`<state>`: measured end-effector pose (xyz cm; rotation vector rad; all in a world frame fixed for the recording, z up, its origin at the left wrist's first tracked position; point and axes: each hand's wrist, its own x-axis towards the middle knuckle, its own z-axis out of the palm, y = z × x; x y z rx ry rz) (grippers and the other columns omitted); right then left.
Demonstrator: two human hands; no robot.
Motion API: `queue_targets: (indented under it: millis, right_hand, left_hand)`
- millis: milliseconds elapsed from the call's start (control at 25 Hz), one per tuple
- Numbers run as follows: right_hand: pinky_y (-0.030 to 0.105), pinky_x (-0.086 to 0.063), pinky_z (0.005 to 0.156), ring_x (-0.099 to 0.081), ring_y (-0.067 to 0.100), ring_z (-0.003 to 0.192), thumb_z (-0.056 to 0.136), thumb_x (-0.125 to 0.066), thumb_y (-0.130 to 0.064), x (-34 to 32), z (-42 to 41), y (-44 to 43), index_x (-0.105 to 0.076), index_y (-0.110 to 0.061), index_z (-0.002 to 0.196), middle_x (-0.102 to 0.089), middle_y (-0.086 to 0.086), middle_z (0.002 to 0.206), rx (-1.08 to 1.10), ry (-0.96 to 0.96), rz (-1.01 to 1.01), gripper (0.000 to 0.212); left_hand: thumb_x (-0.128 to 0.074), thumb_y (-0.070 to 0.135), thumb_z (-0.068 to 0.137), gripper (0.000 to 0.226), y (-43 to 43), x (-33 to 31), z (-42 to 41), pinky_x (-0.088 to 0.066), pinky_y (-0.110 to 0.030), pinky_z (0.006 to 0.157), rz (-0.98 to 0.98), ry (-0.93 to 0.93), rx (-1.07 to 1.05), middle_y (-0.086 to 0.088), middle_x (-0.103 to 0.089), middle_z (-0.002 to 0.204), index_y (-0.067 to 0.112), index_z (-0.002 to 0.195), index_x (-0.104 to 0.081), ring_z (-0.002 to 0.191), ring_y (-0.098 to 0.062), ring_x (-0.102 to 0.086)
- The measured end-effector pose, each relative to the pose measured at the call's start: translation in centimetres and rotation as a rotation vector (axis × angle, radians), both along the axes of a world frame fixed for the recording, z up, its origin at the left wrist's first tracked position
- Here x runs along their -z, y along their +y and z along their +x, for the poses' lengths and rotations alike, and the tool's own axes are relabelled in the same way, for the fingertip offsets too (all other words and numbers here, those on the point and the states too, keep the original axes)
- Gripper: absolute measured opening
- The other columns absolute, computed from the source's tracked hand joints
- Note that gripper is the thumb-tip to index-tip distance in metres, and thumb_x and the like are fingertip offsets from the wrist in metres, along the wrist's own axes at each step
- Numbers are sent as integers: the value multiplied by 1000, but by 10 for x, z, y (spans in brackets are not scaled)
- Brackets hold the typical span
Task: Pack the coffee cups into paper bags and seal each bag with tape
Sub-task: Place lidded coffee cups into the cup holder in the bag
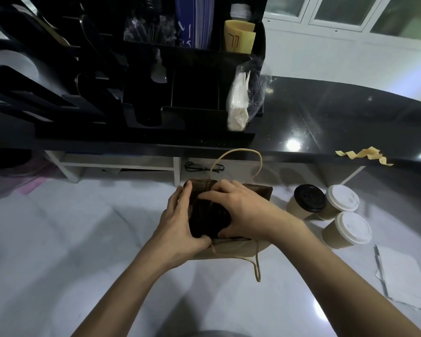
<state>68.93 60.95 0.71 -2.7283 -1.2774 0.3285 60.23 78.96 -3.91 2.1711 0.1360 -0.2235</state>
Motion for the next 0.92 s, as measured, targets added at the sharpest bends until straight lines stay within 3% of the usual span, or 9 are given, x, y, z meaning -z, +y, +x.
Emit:
queue_targets:
  millis: [680, 920]
  right_hand:
    - [36, -49, 101, -54, 21, 115, 91, -70, -29, 44, 7, 35, -56, -22, 138, -53, 3, 133, -88, -27, -91, 49]
    - [37, -48, 102, -54, 24, 117, 85, -76, -30, 47, 10, 37, -57, -21, 136, -54, 6, 132, -67, 7, -101, 55]
  left_hand:
    - [-75, 32, 74, 119, 0, 3, -3, -39, -35, 113, -11, -33, 11, 31, 9, 159, 52, 152, 13, 150, -16, -20]
    - [-75, 30, 75, 119, -1, 2, -3, -41, -36, 112, -9, -35, 16, 32, 9, 158, 52, 152, 12, 149, -16, -20]
